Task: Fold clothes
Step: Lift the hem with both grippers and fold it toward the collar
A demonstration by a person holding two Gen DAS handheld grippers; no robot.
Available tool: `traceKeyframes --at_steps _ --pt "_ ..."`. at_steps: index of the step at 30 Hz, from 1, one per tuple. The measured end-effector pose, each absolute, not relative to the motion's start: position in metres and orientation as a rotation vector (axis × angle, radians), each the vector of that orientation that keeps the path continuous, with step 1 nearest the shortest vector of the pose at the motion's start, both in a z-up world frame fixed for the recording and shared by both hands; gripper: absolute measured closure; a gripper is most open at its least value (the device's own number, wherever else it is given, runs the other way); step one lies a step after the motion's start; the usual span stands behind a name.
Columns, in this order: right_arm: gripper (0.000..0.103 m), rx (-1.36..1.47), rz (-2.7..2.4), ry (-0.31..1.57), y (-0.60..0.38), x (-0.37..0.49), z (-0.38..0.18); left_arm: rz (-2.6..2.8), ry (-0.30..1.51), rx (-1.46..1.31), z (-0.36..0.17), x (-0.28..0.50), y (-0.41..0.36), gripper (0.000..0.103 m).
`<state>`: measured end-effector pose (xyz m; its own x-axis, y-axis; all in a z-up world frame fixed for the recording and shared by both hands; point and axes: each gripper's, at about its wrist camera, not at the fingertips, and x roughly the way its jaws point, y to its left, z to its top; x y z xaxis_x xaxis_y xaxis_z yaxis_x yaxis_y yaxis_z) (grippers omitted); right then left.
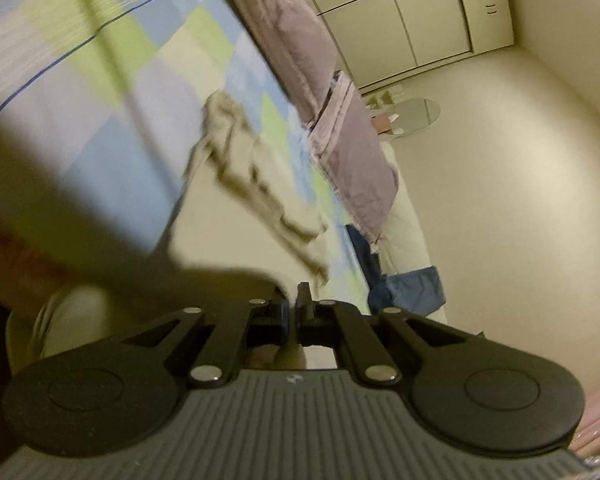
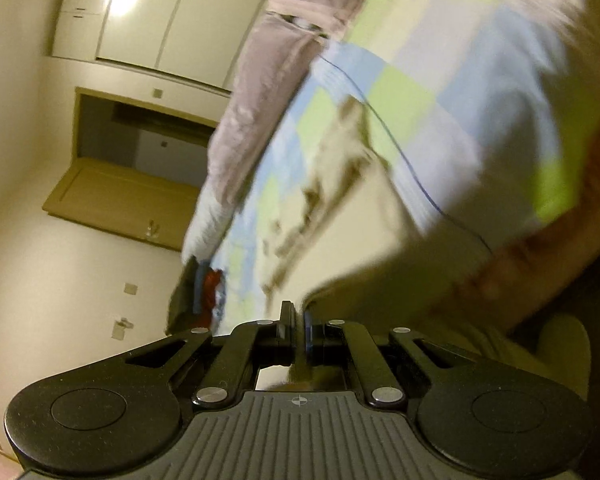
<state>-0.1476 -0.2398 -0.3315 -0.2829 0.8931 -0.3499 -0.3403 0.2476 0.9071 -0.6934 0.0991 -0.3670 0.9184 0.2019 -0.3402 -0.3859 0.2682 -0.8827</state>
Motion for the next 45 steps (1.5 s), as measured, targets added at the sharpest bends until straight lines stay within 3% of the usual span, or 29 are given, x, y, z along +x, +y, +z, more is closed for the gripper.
traceKeyframes --at_steps 8,10,11,12,13,14,21,23,24,28,29,30,32,35,36,37,45 --pt "0.100 0.558 1.298 1.287 -0.081 -0.066 -0.326 0.446 0.183 -1.216 -0.359 -0.594 0.240 0.100" --pt "0.100 0.576 1.221 1.309 -0.036 -0.047 -0.344 0.476 0.200 -1.209 -0.366 -0.588 0.254 0.092" --pt "0.091 0.574 1.179 1.310 -0.018 -0.039 -0.352 0.491 0.209 -1.206 -0.370 -0.584 0.261 0.083" --pt "0.067 0.560 1.132 1.301 -0.004 -0.034 -0.358 0.506 0.217 -1.202 -0.374 -0.581 0.267 0.081" --pt "0.036 0.546 1.085 1.292 0.011 -0.028 -0.364 0.522 0.225 -1.198 -0.378 -0.578 0.274 0.081" --pt "0.033 0.536 1.054 1.266 0.020 -0.024 -0.366 0.537 0.234 -1.195 -0.382 -0.574 0.281 0.081" --pt "0.033 0.337 1.185 1.130 0.020 -0.017 -0.373 0.642 0.292 -1.167 -0.410 -0.551 0.328 0.075" --pt "0.040 0.250 1.198 1.138 0.024 -0.024 -0.384 0.656 0.309 -1.155 -0.417 -0.544 0.337 0.074" --pt "0.050 0.222 1.208 1.145 0.027 -0.027 -0.390 0.643 0.322 -1.139 -0.420 -0.538 0.336 0.073" --pt "0.055 0.136 1.212 1.110 0.039 -0.043 -0.402 0.632 0.369 -1.077 -0.422 -0.513 0.337 0.071" --pt "0.061 0.125 1.208 1.105 0.043 -0.045 -0.404 0.632 0.375 -1.065 -0.422 -0.507 0.338 0.071" --pt "0.076 0.119 1.206 1.106 0.047 -0.046 -0.406 0.631 0.377 -1.058 -0.422 -0.501 0.339 0.071" --pt "0.077 0.104 1.203 1.111 0.053 -0.049 -0.409 0.621 0.388 -1.046 -0.423 -0.494 0.342 0.071" --pt "0.081 0.093 1.213 1.102 0.057 -0.050 -0.410 0.601 0.406 -1.028 -0.424 -0.483 0.345 0.077" --pt "0.098 0.089 1.224 1.086 0.055 -0.050 -0.408 0.595 0.406 -1.012 -0.423 -0.483 0.345 0.085" --pt "0.098 0.081 1.232 1.065 0.055 -0.051 -0.405 0.588 0.402 -0.991 -0.421 -0.484 0.344 0.101" --pt "0.099 -0.005 1.285 0.819 0.060 -0.072 -0.367 0.602 0.322 -0.881 -0.405 -0.495 0.339 0.101"
